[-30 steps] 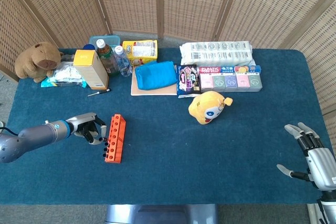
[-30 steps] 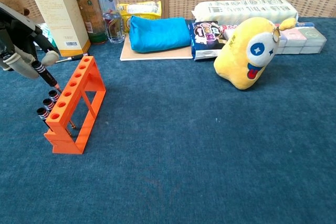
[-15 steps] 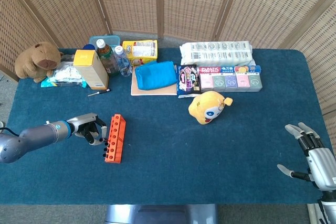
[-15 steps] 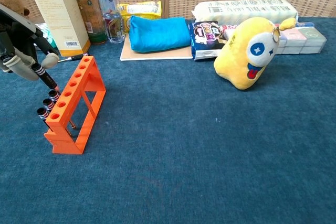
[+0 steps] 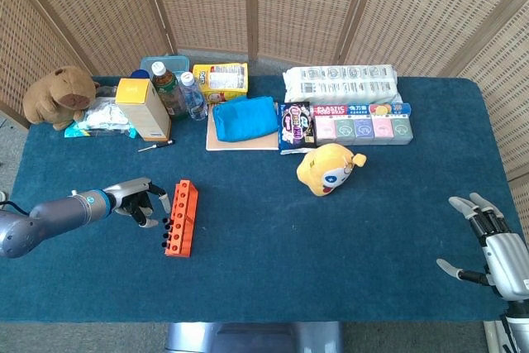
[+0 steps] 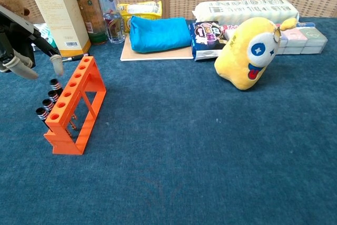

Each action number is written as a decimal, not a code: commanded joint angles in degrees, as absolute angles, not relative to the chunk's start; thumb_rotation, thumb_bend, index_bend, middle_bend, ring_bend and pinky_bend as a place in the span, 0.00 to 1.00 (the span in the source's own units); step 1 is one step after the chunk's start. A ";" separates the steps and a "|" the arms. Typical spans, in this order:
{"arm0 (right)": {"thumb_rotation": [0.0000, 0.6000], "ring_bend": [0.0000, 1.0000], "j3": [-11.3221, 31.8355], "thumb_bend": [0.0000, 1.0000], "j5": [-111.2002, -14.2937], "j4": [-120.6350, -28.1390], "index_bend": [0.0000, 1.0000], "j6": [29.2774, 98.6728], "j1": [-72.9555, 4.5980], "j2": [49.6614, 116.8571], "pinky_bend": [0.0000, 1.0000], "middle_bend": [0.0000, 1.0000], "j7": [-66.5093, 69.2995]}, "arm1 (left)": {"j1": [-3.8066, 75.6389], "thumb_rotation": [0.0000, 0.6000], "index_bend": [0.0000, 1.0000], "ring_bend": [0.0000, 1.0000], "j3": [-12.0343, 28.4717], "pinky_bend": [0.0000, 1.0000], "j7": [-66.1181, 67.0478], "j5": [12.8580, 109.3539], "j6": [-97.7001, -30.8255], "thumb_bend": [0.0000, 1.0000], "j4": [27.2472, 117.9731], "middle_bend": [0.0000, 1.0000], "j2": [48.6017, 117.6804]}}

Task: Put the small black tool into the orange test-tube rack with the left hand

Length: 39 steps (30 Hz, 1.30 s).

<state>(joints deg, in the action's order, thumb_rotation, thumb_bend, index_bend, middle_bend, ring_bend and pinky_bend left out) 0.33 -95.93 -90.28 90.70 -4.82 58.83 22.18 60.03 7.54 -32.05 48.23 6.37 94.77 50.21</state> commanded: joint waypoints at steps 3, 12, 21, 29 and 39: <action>0.99 0.05 0.35 0.00 -95.89 -90.27 0.11 90.77 -4.78 58.82 0.06 0.17 22.22 | 60.61 1.00 0.31 1.00 6.76 1.00 -32.36 48.25 5.78 0.39 94.83 1.00 50.31; 0.99 0.05 0.36 0.00 -95.91 -90.31 0.11 90.76 -4.79 58.74 0.06 0.17 22.39 | 58.57 1.00 0.27 1.00 8.03 1.00 -31.53 48.64 -0.37 0.40 97.64 1.00 49.17; 0.99 0.05 0.36 0.00 -95.98 -90.31 0.11 90.80 -4.79 58.74 0.06 0.18 22.37 | 58.21 1.00 0.27 1.00 7.04 1.00 -29.67 50.10 0.91 0.37 99.14 1.00 46.90; 0.99 0.05 0.34 0.00 -96.02 -90.45 0.11 90.82 -4.76 58.80 0.06 0.18 22.04 | 60.80 1.00 0.27 1.00 1.88 1.00 -28.70 50.48 -1.40 0.37 99.84 1.00 45.60; 0.99 0.05 0.36 0.00 -95.92 -90.50 0.11 90.67 -4.80 58.79 0.06 0.18 21.99 | 64.27 1.00 0.27 1.00 -1.85 1.00 -28.11 48.96 -4.64 0.37 101.24 1.00 46.76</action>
